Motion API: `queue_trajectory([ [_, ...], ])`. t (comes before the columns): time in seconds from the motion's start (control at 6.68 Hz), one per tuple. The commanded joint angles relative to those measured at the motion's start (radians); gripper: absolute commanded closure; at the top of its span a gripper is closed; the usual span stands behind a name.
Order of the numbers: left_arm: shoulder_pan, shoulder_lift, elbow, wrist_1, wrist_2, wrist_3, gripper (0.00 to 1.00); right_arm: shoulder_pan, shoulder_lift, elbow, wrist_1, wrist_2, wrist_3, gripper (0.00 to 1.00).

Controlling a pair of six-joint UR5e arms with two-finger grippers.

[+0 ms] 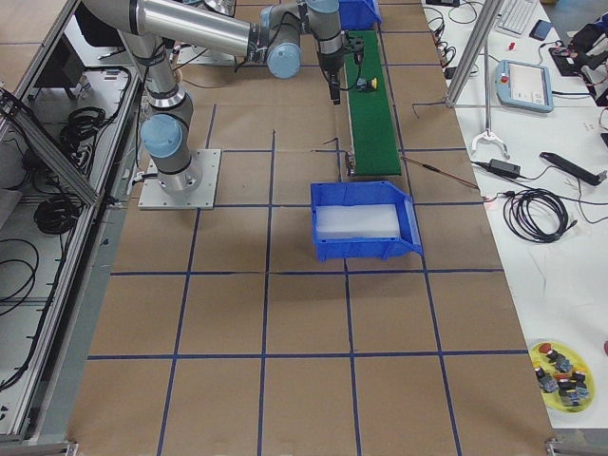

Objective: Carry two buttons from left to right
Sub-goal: 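Grasp the red button with the left gripper while the right arm advances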

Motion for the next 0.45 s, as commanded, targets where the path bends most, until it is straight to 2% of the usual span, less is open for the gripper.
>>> queue_trajectory([
  [0.0, 0.001, 0.082, 0.034, -0.122, 0.009, 0.0, 1.0, 0.0, 0.026, -0.004, -0.003, 0.002, 0.0, 0.0],
  [0.3, 0.001, 0.191, 0.077, -0.277, 0.054, 0.0, 1.0, 0.0, 0.029, -0.009, -0.017, 0.002, 0.0, 0.0],
])
